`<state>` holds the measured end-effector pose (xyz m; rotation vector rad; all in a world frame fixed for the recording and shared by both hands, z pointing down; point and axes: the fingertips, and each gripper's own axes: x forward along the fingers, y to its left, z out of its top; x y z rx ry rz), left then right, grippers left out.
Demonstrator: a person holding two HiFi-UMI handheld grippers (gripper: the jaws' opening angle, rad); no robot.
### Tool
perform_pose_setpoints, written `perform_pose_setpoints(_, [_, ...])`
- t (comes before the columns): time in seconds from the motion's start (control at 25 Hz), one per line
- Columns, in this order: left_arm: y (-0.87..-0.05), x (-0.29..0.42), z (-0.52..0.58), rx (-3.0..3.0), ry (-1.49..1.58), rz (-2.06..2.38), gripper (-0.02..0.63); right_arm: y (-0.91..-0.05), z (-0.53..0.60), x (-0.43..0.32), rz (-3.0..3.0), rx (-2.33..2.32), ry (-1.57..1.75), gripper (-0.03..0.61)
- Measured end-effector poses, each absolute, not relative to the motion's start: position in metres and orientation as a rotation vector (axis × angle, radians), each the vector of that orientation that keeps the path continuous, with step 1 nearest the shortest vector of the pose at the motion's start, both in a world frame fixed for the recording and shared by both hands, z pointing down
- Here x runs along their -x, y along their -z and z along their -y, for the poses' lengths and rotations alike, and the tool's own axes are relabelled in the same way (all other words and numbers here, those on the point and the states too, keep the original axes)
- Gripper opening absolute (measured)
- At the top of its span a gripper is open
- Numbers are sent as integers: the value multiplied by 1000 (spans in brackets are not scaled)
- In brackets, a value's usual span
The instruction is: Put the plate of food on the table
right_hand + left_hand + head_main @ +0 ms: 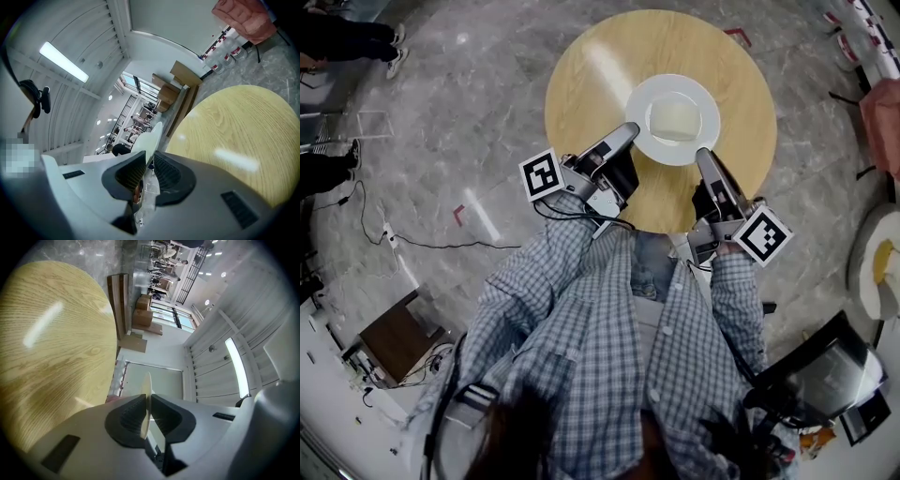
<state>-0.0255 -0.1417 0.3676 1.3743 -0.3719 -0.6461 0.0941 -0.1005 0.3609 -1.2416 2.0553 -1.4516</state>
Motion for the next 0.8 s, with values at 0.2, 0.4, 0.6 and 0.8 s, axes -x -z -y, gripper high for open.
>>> perform_pose_setpoints(0.2, [-380, 28, 141, -1362, 640, 392, 34, -372, 102, -91, -2070, 1243, 1477, 61])
perform_pose_setpoints(0.4, [-388, 25, 141, -1365, 623, 411, 34, -383, 101, -95, -2064, 1252, 1513, 61])
perform_pose_setpoints(0.6, [-402, 16, 139, -1359, 599, 429, 34, -397, 100, -103, -2061, 1258, 1537, 61])
perform_pose_setpoints(0.8, [-415, 15, 134, -1351, 573, 444, 34, -409, 94, -104, -2042, 1264, 1561, 61])
